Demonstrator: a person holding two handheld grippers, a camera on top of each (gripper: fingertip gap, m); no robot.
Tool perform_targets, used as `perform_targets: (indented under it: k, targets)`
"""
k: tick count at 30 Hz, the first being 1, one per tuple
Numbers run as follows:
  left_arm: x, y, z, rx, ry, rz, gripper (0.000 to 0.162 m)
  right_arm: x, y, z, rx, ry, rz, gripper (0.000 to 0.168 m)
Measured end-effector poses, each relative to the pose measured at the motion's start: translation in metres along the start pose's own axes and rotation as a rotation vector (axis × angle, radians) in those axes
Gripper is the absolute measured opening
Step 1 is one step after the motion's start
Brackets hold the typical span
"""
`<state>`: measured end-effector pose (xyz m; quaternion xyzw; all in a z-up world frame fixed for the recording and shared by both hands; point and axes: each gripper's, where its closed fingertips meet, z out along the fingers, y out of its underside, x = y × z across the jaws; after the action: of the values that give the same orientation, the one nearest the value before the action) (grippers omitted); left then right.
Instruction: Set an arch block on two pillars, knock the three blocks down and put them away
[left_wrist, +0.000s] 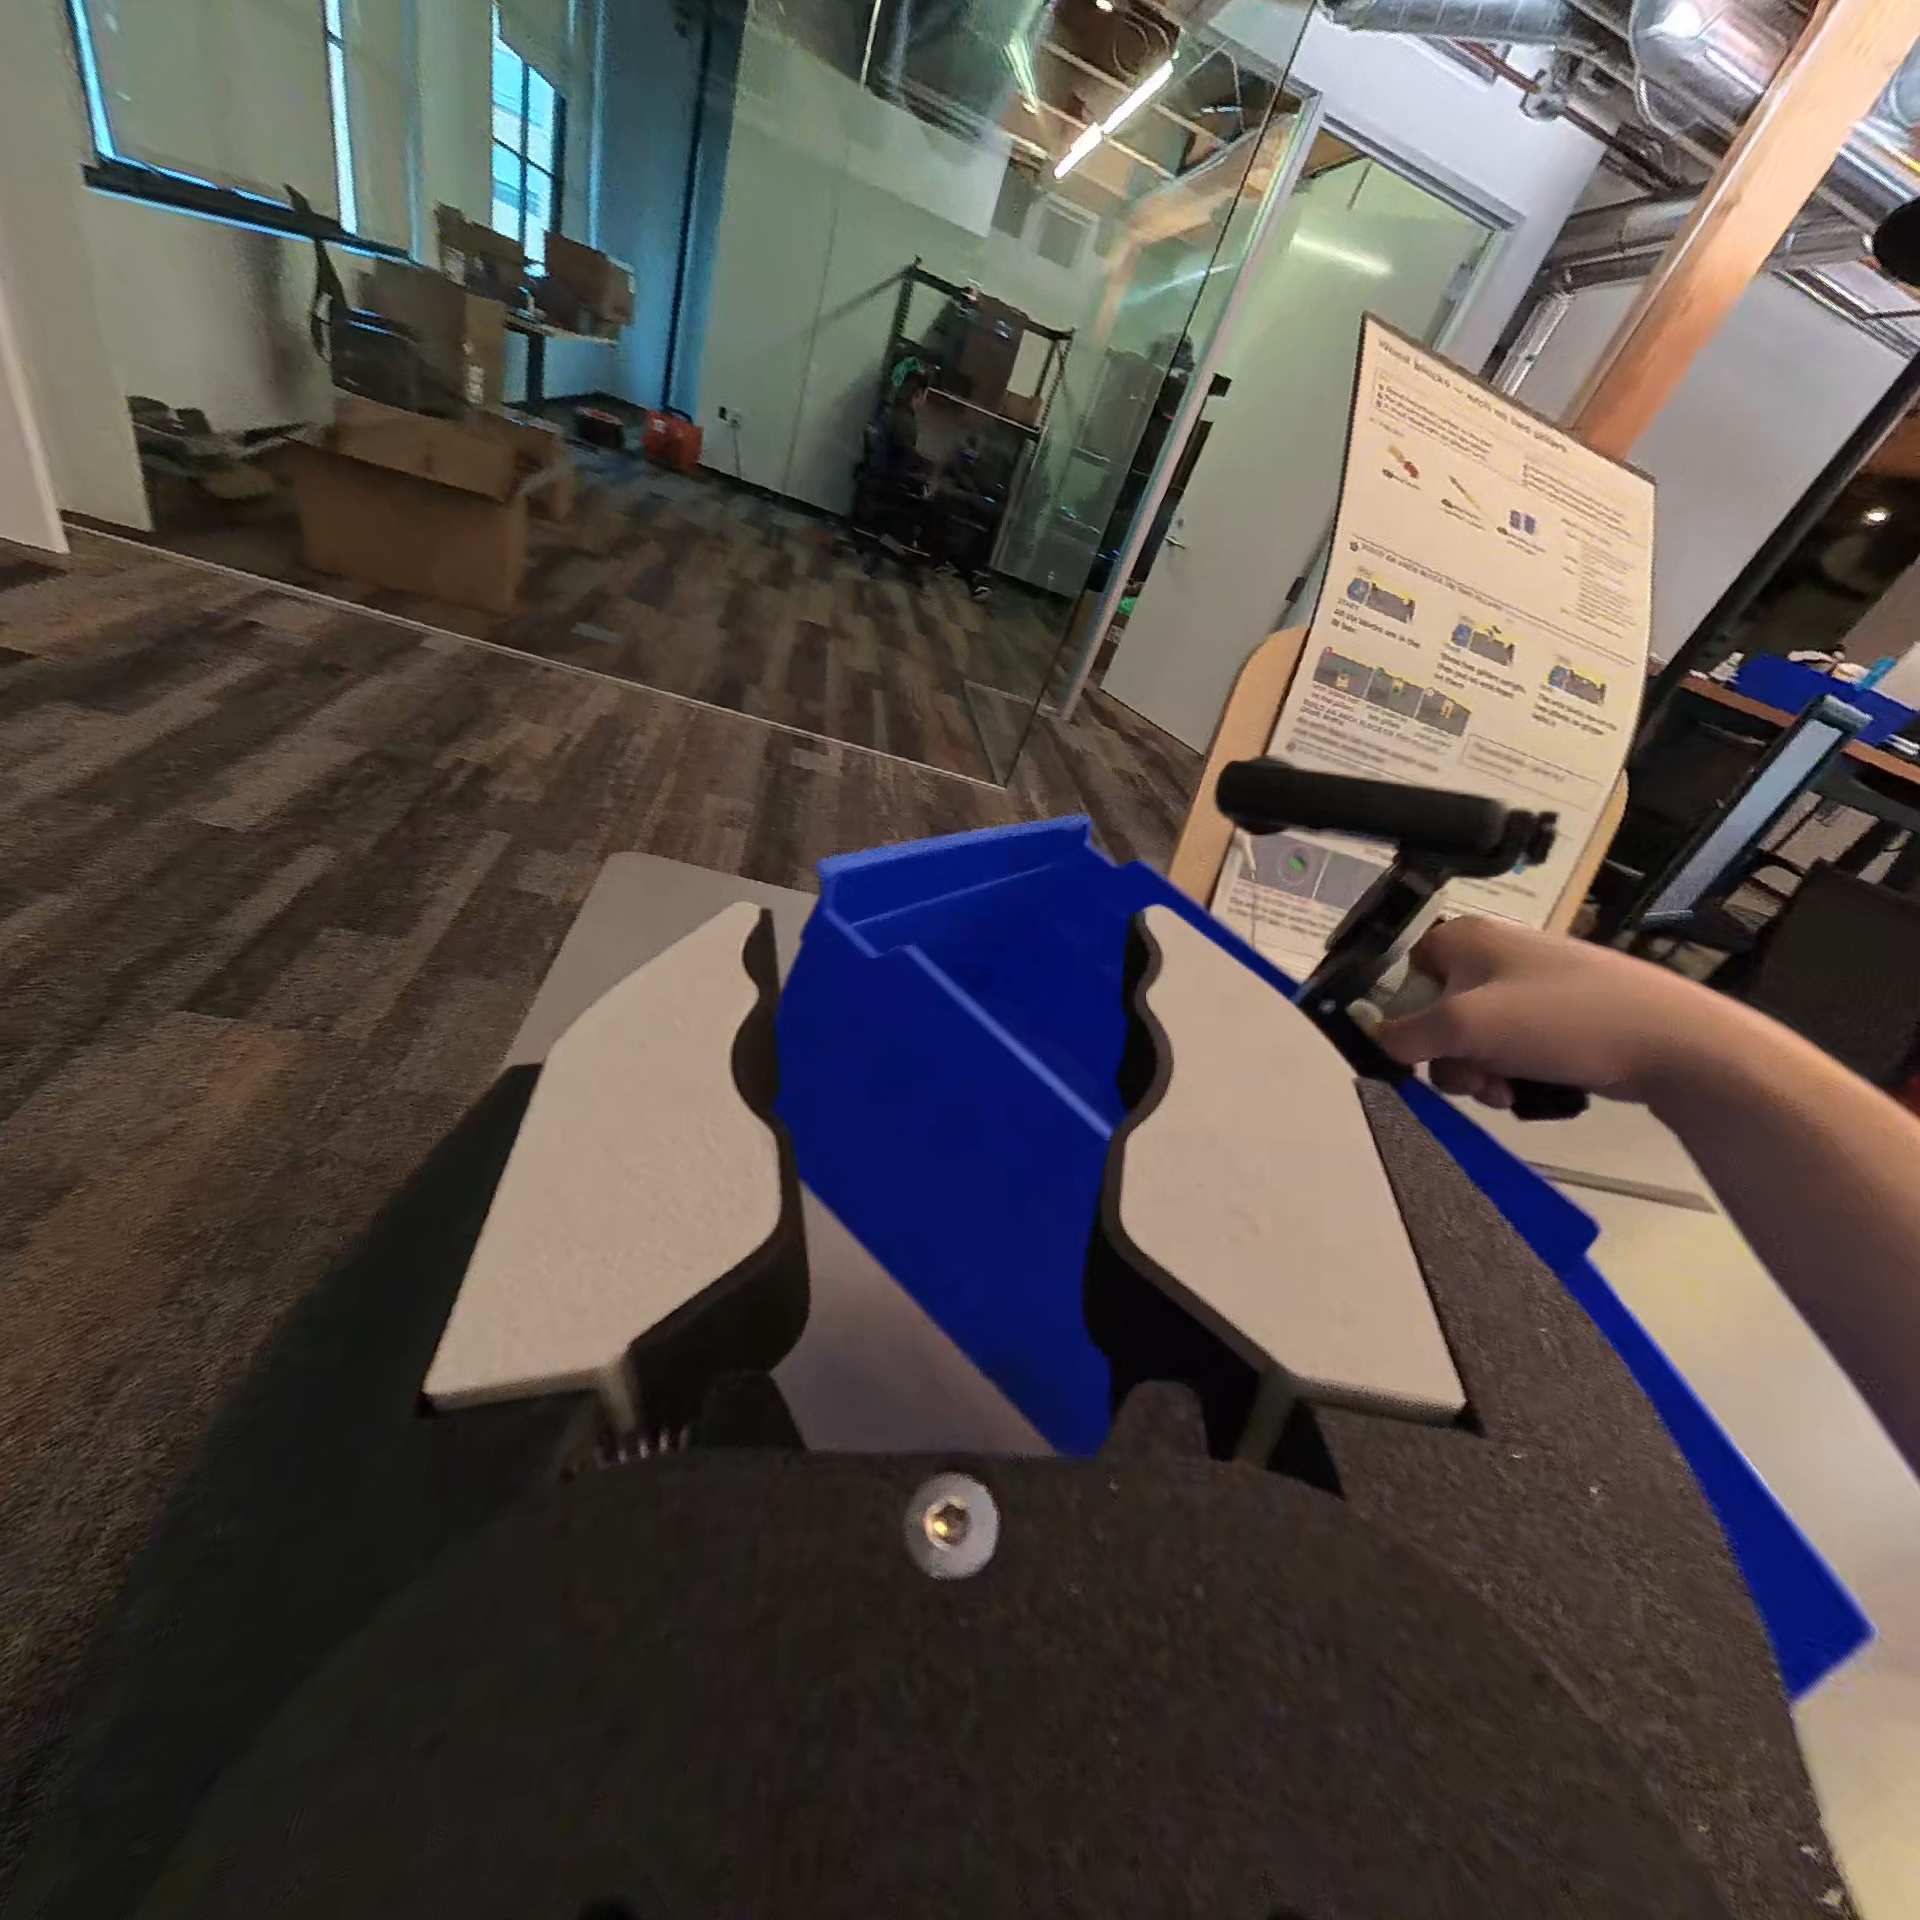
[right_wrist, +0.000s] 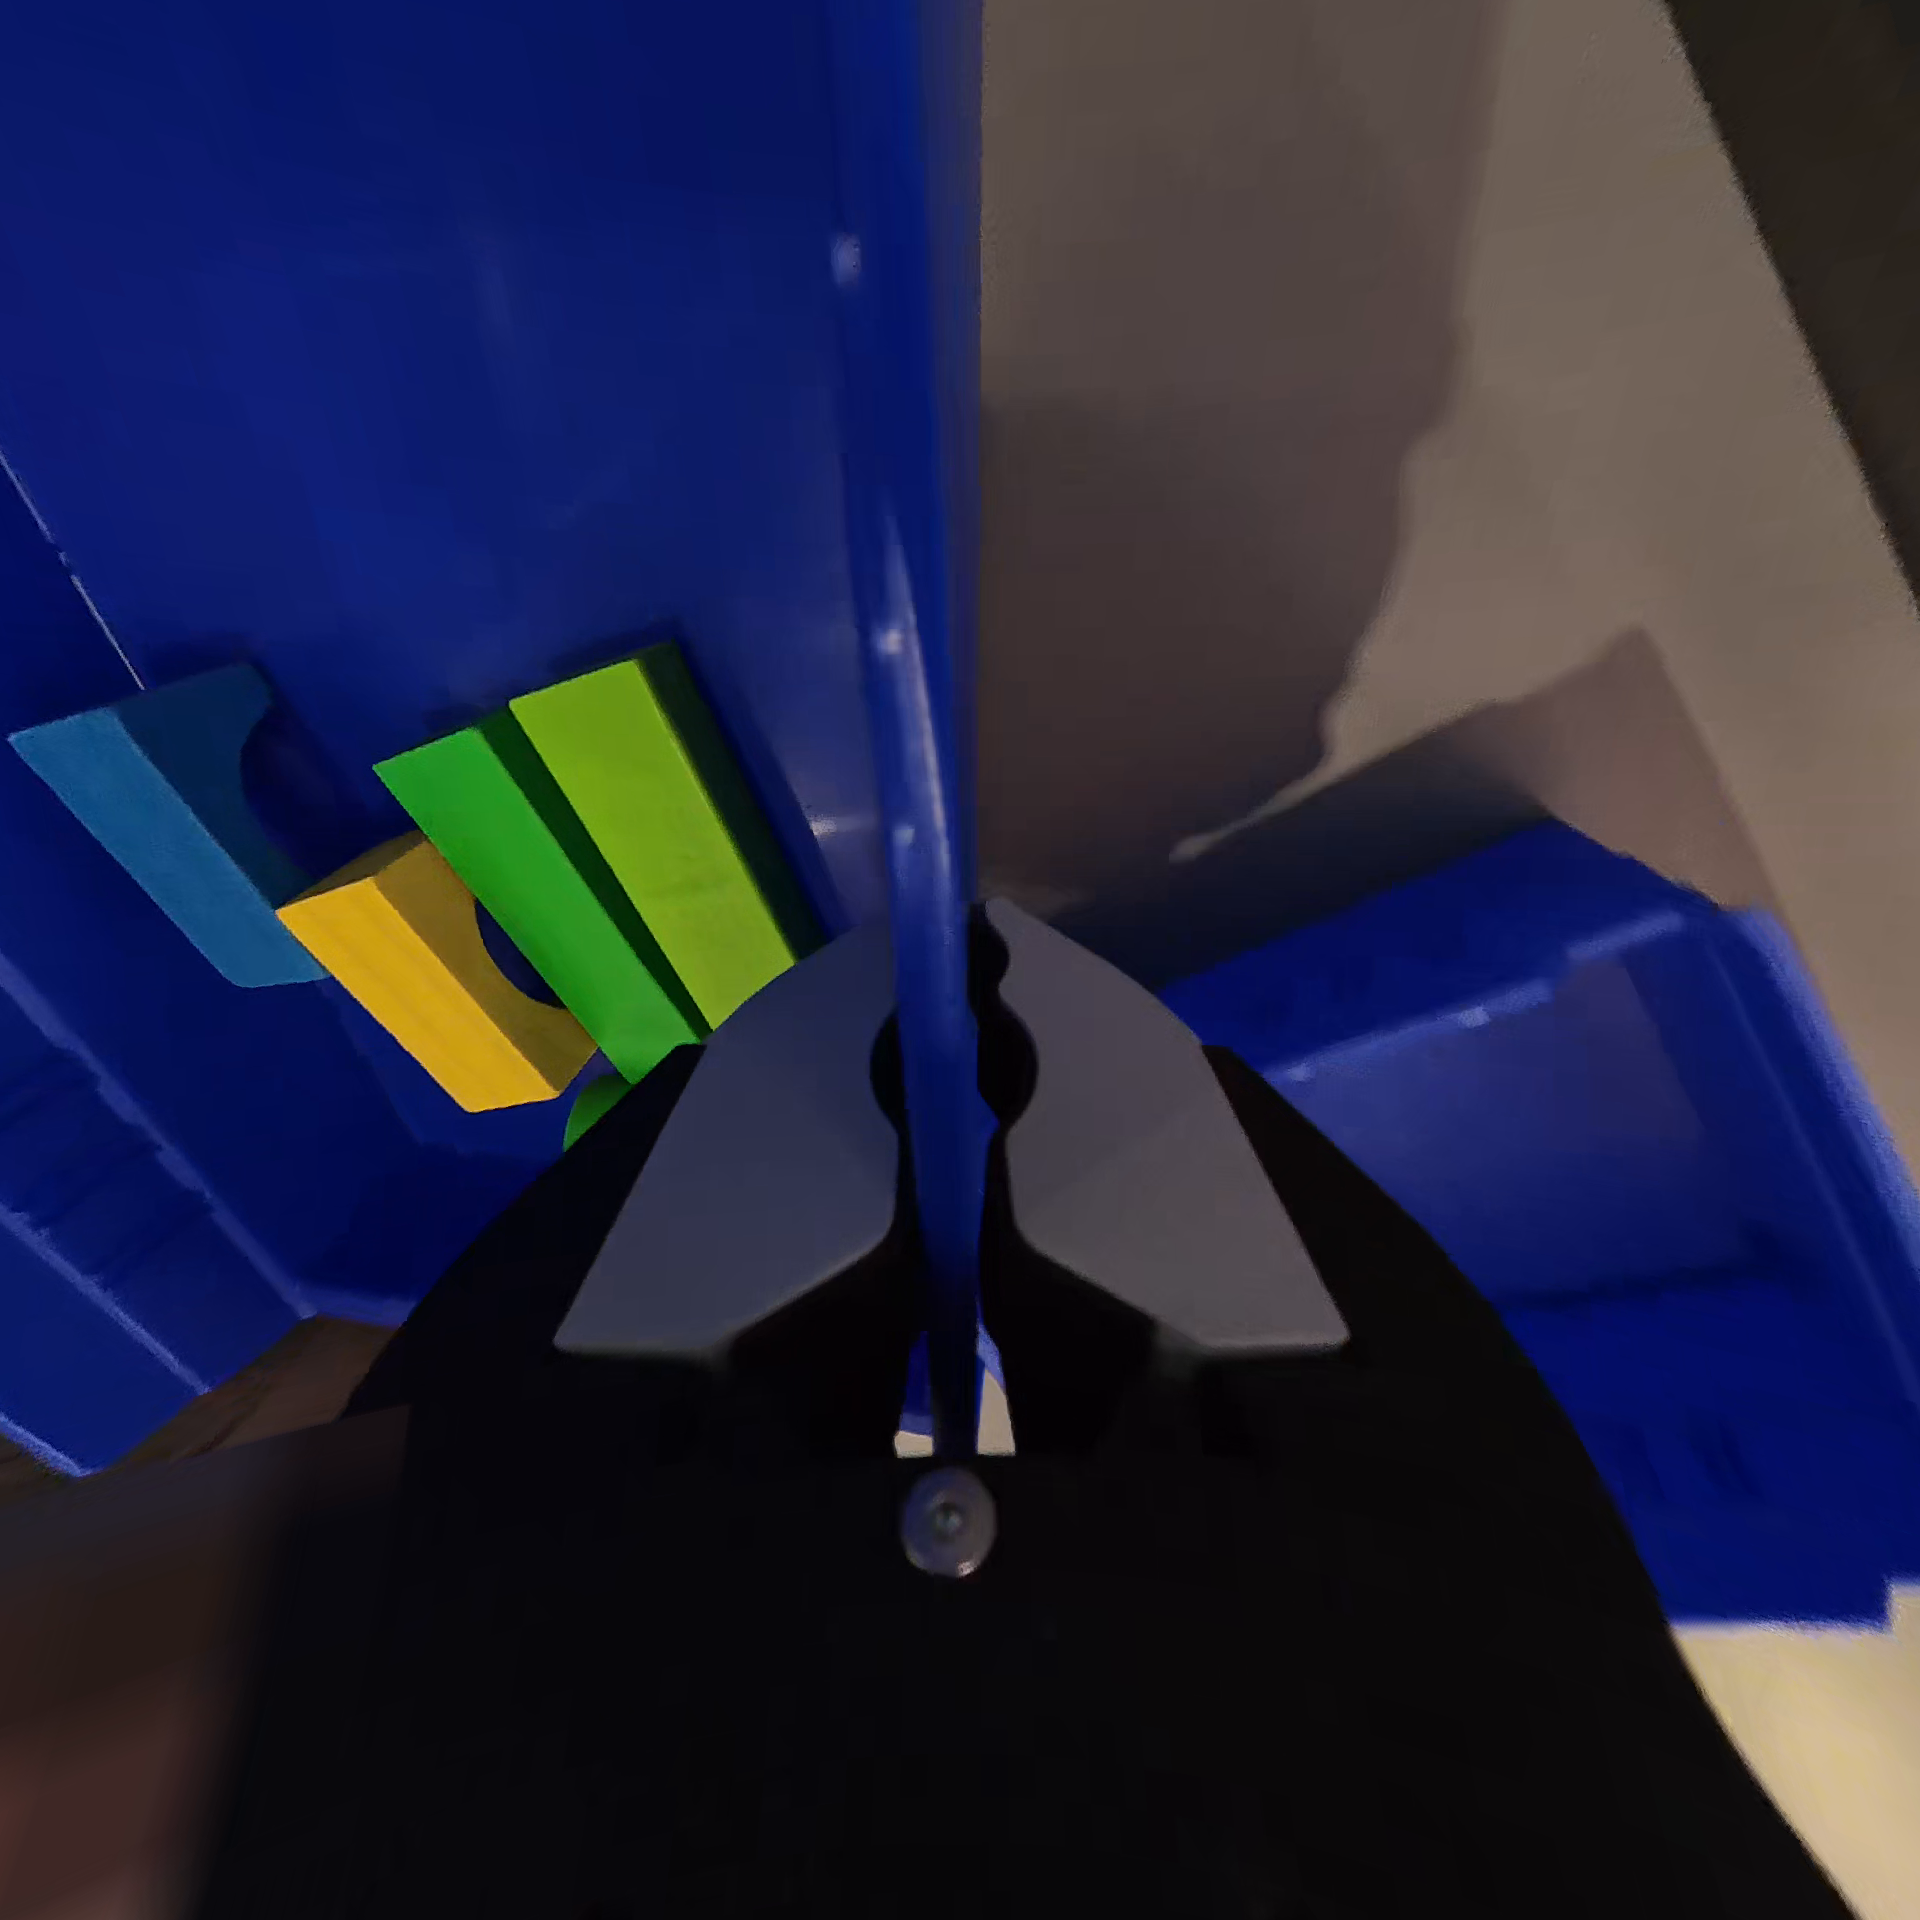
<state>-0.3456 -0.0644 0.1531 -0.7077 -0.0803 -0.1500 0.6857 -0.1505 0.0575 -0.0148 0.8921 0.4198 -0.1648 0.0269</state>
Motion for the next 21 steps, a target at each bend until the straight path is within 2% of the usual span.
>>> perform_targets:
  k: [5, 13, 16, 18, 21]
  targets:
    - [0.011, 0.002, 0.005, -0.017, 0.035, 0.016, 0.064, -0.01, -0.014, 0.041, -0.045, 0.001, 0.032, 0.008]
    - [0.037, 0.018, 0.021, -0.101, 0.106, 0.079, 0.063, 0.006, -0.022, 0.101, -0.041, 0.075, 0.119, 0.008]
    - [0.042, 0.024, 0.025, -0.132, 0.115, 0.102, 0.064, 0.007, -0.018, 0.117, -0.056, 0.082, 0.104, 0.017]
    - [0.041, 0.029, 0.027, -0.164, 0.112, 0.116, 0.063, 0.01, -0.019, 0.112, -0.022, 0.119, 0.027, 0.016]
    - [0.036, 0.034, 0.027, -0.197, 0.097, 0.125, 0.062, 0.003, -0.034, 0.063, 0.252, 0.127, -0.088, 0.02]
